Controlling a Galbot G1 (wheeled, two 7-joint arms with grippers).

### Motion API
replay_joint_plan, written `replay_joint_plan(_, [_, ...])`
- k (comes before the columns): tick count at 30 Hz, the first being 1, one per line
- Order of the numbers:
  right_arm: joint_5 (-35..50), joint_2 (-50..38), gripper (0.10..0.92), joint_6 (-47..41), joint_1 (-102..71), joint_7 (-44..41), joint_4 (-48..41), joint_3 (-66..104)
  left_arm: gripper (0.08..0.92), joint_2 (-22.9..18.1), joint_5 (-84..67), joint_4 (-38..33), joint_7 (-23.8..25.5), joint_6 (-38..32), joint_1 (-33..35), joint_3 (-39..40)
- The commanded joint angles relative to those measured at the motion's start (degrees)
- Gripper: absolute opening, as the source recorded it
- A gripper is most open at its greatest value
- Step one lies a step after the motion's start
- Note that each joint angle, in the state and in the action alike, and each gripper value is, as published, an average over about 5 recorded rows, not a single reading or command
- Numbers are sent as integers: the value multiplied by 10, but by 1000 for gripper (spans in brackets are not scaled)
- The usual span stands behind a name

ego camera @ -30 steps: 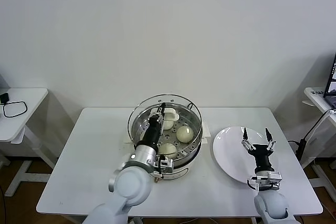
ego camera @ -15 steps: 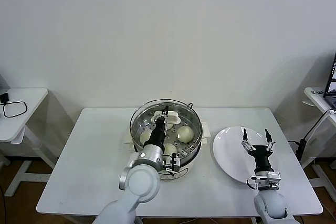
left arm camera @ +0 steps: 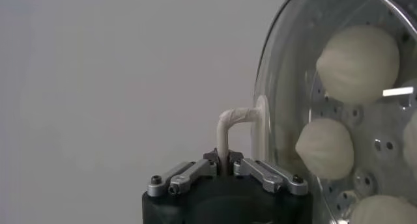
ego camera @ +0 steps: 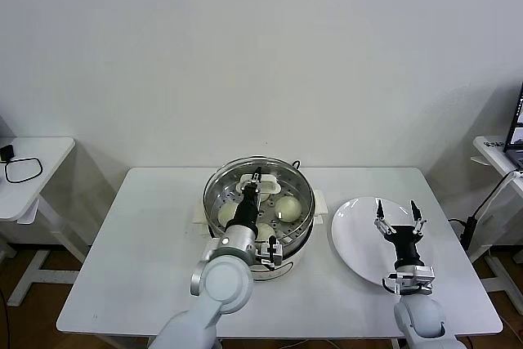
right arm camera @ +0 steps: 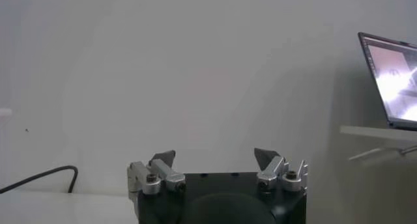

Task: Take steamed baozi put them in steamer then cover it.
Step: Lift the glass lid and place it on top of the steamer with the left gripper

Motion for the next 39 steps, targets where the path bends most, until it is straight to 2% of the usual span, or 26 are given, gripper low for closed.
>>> replay_joint_plan(1, [0,-1,823,1,1,-1,-4,0,187,-5,-16,5,-15,6,2,2])
replay_joint_plan(39, [-9,2,823,6,7,-3,-13,2,187,-12,3,38,-49,-19,16,-3])
